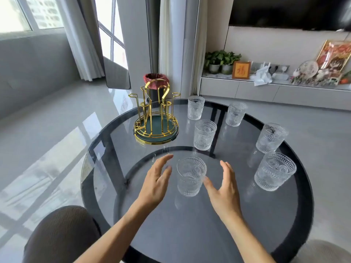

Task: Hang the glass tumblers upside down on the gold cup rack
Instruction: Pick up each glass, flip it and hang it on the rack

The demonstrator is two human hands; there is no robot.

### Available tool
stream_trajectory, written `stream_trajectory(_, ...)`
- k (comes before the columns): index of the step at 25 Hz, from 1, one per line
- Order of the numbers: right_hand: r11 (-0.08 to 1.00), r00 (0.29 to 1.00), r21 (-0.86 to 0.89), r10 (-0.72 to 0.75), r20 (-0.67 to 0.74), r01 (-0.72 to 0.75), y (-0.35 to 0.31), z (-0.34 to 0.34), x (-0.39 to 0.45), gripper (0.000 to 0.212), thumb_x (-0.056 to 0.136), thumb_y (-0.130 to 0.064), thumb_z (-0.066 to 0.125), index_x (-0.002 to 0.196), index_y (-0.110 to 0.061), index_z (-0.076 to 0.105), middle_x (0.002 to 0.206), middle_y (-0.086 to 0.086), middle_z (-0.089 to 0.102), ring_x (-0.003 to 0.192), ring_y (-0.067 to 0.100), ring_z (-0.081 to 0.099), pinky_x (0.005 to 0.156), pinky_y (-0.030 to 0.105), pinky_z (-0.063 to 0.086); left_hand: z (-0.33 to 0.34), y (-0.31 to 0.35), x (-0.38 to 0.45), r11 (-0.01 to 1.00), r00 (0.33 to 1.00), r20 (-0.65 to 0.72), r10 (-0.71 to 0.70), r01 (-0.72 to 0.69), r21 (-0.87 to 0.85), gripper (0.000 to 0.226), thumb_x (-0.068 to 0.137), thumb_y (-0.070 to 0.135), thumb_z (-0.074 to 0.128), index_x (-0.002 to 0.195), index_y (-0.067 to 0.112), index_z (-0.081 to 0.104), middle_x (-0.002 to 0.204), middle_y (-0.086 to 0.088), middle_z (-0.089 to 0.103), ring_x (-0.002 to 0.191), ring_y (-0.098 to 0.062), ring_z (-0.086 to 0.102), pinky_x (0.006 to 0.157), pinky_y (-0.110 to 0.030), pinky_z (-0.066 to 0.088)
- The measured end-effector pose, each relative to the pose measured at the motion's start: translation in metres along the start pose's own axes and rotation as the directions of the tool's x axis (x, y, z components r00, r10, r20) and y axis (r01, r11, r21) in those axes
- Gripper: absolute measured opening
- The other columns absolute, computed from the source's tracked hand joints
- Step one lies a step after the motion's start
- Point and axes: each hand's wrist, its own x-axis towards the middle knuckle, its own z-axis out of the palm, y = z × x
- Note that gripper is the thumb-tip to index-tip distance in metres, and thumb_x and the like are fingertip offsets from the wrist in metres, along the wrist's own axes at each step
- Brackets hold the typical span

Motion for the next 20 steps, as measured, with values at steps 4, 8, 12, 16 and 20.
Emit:
stream_trajectory(4, 0.998, 0.999, -0.065, 0.03, 0.043, -0.027, -0.004, -0.001, -0.001, 0.064, 0.089, -0.038, 0.063, 0.144, -0.017, 0.038, 0.155, 0.003, 0.034, 0.141, 0.021, 0.031, 0.111, 0.037, 0.029, 0.011, 0.037, 0.006, 0.998, 0.983, 0.173, 0.064, -0.065, 0.001, 0.09, 0.066, 0.073, 0.072, 0.143, 0.048, 0.032, 0.142, 0.018, 0.048, 0.131, 0.003, 0.041, 0.107, -0.024, 0.034)
stream_trajectory(8, 1.0, 0.995, -0.021, -0.005, 0.104, 0.008, -0.013, -0.007, 0.0, 0.023, 0.094, -0.037, 0.055, 0.109, -0.023, 0.068, 0.112, -0.006, 0.069, 0.113, 0.02, 0.058, 0.091, 0.033, 0.045, 0.02, 0.051, 0.01, 0.98, 0.987, 0.092, 0.135, -0.147, 0.138, 0.091, 0.064, 0.061, 0.08, 0.141, 0.041, 0.037, 0.122, 0.019, 0.056, 0.112, 0.001, 0.051, 0.095, -0.024, 0.043)
stream_trajectory(12, 0.884, 0.964, 0.406, 0.156, 0.214, -0.233, -0.041, -0.011, 0.006, 0.041, 0.088, -0.062, 0.049, 0.106, -0.031, 0.069, 0.103, -0.016, 0.073, 0.097, 0.005, 0.066, 0.08, 0.016, 0.048, 0.007, 0.06, 0.019, 0.994, 0.994, -0.102, 0.031, -0.041, -0.097, 0.078, 0.061, 0.057, 0.085, 0.128, 0.048, 0.048, 0.108, 0.017, 0.064, 0.104, 0.0, 0.059, 0.089, -0.027, 0.049)
stream_trajectory(16, 0.212, 0.758, 0.729, 0.227, 0.612, -0.651, -0.084, -0.005, 0.025, 0.048, 0.083, -0.05, 0.066, 0.125, -0.03, 0.053, 0.123, 0.018, 0.067, 0.098, 0.045, 0.068, 0.073, 0.048, 0.059, -0.015, 0.073, 0.036, 0.966, 0.995, -0.089, 0.049, -0.07, -0.248, 0.073, 0.061, 0.065, 0.082, 0.125, 0.05, 0.052, 0.111, 0.013, 0.065, 0.107, 0.0, 0.06, 0.089, -0.027, 0.05)
stream_trajectory(20, 0.281, 0.798, 0.748, 0.247, 0.549, -0.601, -0.131, -0.002, 0.053, 0.025, 0.076, -0.048, 0.074, 0.093, -0.03, 0.072, 0.094, 0.014, 0.077, 0.078, 0.043, 0.071, 0.054, 0.036, 0.059, -0.039, 0.074, 0.053, 0.948, 0.997, -0.082, 0.016, -0.041, -0.315, 0.063, 0.067, 0.067, 0.075, 0.124, 0.047, 0.055, 0.113, 0.009, 0.064, 0.108, -0.006, 0.061, 0.089, -0.031, 0.053)
